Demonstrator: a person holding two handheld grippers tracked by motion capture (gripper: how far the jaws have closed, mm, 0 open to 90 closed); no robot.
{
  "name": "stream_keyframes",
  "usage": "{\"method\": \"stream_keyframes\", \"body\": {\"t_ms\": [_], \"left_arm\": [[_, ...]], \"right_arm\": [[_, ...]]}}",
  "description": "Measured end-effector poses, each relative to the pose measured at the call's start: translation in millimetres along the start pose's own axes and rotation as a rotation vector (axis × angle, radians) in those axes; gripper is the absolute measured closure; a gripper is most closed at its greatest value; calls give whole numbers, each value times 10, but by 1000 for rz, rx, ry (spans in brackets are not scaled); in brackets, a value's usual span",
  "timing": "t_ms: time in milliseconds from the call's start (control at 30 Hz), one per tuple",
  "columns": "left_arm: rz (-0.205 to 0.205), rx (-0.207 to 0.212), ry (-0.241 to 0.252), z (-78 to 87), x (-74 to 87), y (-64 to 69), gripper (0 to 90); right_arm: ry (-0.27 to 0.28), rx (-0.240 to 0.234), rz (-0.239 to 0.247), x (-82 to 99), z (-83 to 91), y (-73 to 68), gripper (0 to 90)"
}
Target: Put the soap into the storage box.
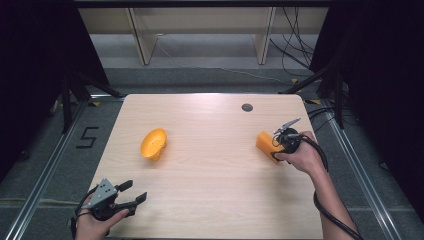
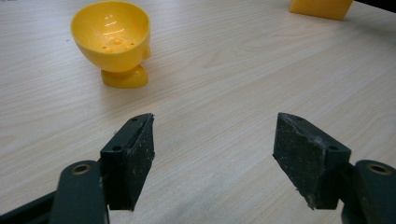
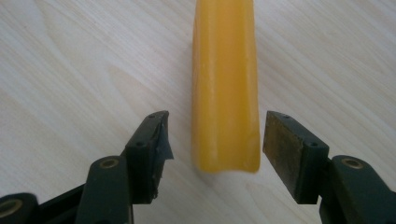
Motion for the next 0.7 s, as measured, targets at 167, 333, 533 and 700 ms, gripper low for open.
{"method": "stream_keyframes", "body": {"t_ms": [167,333,533,700], "left_arm": [[1,-7,-8,-1,17,-5,283],[-11,5,-3,10,13,-8,279],[-13,2,-9,11,22,-7,277],[-20,4,-19,-5,36,-7,275]], "right_arm": [[-28,-9,4,-99,-119,3,424],[-36,-15,18,-155,-197,25,458],[-52,-17,35,-148,-259,43,541],[-62,-27,30,-115,-300,63,593]]}}
Point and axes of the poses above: each handheld gripper's, and its own axes: z roughly backward along the jaws, x roughly out of its underside, y roughly to its right, the point moved 8 cm from there along -z, roughly forward along the jaws, and after that the axes turned 6 degrees about -x, right-handed, at the moved point
